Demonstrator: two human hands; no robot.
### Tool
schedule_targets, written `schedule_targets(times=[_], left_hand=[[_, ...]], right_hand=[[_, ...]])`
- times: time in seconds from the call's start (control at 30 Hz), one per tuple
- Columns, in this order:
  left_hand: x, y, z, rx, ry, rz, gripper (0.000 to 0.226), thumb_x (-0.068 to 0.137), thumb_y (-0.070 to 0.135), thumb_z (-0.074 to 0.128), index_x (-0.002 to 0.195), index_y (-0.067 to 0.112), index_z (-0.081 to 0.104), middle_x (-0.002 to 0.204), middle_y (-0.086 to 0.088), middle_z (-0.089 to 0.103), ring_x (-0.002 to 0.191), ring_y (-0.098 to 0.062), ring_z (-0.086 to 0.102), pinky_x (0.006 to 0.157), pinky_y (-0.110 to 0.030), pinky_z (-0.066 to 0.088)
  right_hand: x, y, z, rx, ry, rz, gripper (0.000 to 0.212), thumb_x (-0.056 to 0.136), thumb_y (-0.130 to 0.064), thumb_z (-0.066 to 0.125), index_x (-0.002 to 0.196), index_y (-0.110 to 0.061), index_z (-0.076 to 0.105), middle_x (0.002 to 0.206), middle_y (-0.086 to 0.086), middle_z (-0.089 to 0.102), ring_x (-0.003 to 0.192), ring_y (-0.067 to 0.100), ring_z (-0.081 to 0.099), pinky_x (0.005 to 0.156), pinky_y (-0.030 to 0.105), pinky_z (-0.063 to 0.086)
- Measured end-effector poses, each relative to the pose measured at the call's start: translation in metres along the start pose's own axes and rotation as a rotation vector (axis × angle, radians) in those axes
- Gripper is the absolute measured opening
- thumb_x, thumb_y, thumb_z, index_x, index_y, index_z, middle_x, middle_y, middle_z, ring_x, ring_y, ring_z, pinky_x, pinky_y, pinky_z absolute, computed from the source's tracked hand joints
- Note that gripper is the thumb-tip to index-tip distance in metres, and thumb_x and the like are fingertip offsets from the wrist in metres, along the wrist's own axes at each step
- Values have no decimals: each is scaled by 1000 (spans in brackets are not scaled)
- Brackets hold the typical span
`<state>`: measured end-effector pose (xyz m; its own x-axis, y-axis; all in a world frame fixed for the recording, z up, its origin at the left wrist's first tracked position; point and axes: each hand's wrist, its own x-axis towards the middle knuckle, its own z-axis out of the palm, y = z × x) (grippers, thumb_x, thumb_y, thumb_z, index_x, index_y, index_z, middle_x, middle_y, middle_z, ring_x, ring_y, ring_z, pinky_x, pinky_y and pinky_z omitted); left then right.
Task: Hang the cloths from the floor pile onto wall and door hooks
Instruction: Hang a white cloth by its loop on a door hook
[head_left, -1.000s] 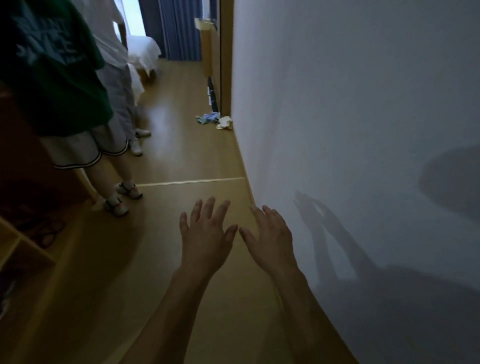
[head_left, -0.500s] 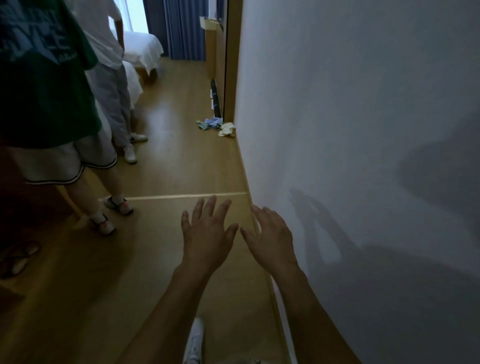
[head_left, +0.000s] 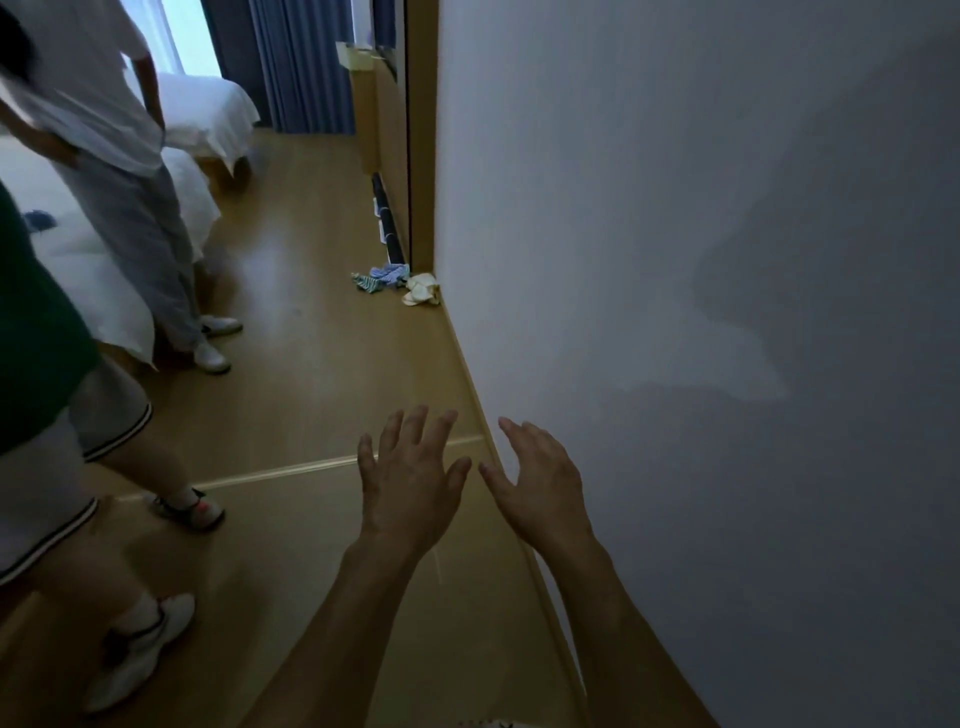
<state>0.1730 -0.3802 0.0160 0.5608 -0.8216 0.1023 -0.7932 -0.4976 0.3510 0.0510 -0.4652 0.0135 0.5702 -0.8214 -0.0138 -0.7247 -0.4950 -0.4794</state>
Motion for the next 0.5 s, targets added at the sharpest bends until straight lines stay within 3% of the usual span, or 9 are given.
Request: schedule_targets(times=[0.5], left_hand=[[253,-68,16,42,40,-189,57,97,53,40,149,40,21,161,4,17,149,-20,11,118,-50,10]], right_hand=[[287,-48,42,68,-93,-162,60,95,-51,45,149,-30,28,155,-1,31,143,18,25,117,36,23]])
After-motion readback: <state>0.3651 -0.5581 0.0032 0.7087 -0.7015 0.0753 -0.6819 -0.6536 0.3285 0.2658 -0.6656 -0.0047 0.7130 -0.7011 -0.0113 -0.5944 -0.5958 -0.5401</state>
